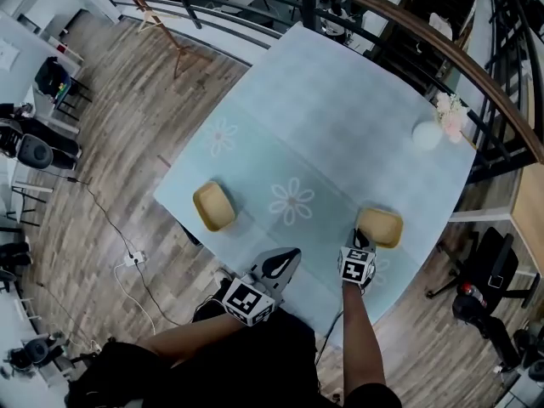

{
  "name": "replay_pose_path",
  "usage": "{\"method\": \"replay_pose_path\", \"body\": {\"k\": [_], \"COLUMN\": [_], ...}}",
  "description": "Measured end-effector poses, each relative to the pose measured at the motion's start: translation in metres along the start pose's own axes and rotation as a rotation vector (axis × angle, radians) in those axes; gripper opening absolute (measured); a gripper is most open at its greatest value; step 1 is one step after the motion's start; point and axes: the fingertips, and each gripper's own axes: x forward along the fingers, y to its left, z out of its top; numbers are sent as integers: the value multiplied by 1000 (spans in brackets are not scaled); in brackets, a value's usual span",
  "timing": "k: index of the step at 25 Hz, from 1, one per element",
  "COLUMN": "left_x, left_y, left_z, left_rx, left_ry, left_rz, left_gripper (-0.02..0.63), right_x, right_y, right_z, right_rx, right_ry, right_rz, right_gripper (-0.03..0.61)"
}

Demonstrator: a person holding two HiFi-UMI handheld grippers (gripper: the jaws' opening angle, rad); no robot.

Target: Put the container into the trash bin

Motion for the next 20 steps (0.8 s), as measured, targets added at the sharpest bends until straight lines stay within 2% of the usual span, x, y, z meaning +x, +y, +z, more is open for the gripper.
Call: {"method": "replay_pose_path", "body": {"k": [10, 20], "left_x": [-32, -109], "left_y": [19, 72], "left_z": [-6, 10], "left_rx": [-41, -54], "left_ry": [-9, -97], "left_rz": [-3, 71], "left_gripper": [11, 11], "right_x": [-42, -74], "right_y": [28, 130], "right_z": [33, 81], "right_rx": [-10, -87], "right_ry": [-107, -174], "right_rz": [-27, 47], "right_gripper": [44, 44]}}
